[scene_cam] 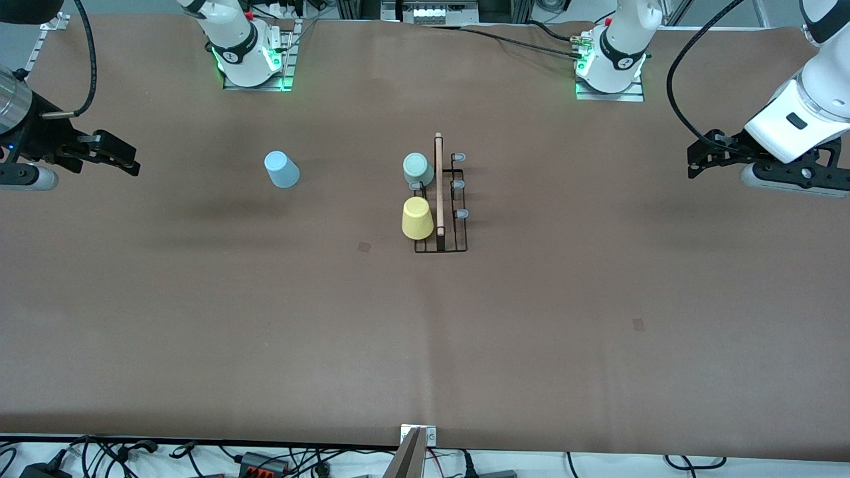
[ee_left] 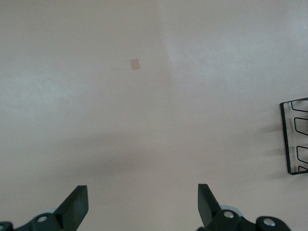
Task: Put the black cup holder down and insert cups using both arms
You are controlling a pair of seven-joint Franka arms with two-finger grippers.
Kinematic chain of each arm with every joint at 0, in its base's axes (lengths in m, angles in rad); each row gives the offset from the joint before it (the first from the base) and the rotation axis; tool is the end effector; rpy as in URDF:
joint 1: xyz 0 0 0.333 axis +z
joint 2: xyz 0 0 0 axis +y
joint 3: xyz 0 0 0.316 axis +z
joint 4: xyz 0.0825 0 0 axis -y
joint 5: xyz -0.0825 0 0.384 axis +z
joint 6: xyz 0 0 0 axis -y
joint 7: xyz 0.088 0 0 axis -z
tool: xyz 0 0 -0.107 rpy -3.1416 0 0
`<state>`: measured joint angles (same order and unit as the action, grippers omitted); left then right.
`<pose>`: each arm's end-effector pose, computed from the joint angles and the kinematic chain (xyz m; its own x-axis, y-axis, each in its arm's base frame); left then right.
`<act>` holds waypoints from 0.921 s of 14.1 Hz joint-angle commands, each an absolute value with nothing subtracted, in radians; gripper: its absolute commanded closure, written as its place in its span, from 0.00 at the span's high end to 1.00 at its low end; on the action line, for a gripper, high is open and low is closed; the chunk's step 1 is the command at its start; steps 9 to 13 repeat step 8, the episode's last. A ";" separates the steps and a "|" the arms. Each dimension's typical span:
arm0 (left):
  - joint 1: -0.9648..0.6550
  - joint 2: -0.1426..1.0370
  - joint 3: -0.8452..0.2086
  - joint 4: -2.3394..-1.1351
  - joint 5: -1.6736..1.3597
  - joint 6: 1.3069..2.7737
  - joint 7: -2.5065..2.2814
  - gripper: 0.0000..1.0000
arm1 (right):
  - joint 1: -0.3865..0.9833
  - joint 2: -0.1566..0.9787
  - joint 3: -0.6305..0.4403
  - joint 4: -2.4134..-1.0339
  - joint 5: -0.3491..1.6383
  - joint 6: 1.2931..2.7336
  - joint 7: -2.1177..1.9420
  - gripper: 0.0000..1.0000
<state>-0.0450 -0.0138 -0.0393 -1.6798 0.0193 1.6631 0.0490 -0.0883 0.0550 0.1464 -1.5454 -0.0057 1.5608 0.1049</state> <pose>0.5541 -0.0451 0.5885 0.9909 -0.1347 -0.0039 -0.1347 -0.9907 -0.0196 0.5688 0.0302 0.6050 0.9981 -0.0468 -0.0390 -0.0468 -0.9989 0.0018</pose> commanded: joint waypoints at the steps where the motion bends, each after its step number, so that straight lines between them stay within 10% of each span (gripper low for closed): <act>1: -0.049 -0.005 -0.040 -1.654 0.029 1.643 0.043 1.00 | -0.084 0.032 0.140 -1.572 -0.015 1.571 0.095 1.00; 13: -0.051 -0.005 -0.041 -1.654 0.029 1.643 0.043 1.00 | -0.041 0.055 0.075 -1.554 -0.018 1.569 0.086 1.00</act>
